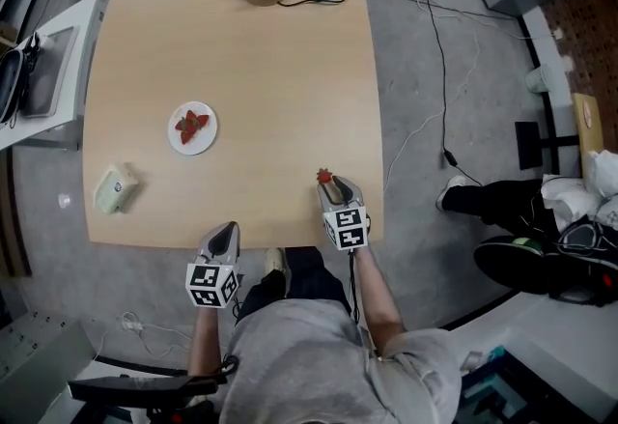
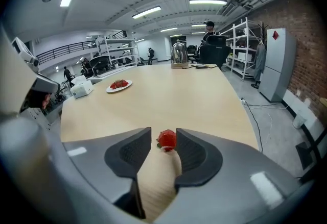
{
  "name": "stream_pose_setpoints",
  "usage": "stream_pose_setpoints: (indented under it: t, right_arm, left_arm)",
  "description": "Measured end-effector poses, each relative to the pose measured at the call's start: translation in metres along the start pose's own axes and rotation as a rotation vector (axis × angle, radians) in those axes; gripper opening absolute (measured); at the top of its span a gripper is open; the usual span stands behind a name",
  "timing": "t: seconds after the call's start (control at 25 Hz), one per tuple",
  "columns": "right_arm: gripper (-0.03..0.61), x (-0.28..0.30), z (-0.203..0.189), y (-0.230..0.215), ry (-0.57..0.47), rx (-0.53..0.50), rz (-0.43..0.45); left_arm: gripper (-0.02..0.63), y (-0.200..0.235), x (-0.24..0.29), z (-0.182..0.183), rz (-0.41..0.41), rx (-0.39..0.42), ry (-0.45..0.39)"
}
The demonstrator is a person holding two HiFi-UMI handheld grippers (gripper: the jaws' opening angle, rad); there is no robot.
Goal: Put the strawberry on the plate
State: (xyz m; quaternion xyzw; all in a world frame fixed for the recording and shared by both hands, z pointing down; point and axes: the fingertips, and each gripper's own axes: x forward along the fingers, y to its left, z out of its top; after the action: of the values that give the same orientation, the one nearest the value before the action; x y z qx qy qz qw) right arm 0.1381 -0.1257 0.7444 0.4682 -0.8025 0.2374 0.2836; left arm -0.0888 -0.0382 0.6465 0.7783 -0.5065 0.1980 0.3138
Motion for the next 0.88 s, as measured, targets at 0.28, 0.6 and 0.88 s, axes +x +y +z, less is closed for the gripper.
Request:
stream_pose_setpoints:
  t: [0.28, 0.6, 0.88]
  right_arm:
    - [0.19, 0.015, -0.009, -0.003, 0.05, -0.021, 0.007]
    - [0.161, 0.024, -0.014, -0.004, 0.07, -0.04, -0.009]
    - [0.141, 0.023, -0.013, -0.007, 0.07, -0.012, -0.011]
  left_arm:
    - [0.02, 0.005, 0.005, -0.001, 0.009, -0.017, 0.01]
    - [0.02, 0.006, 0.01, -0.002, 0.009, -0.028, 0.009]
    - [0.02, 0.006, 0.009, 0.003, 0.013, -0.037, -0.002]
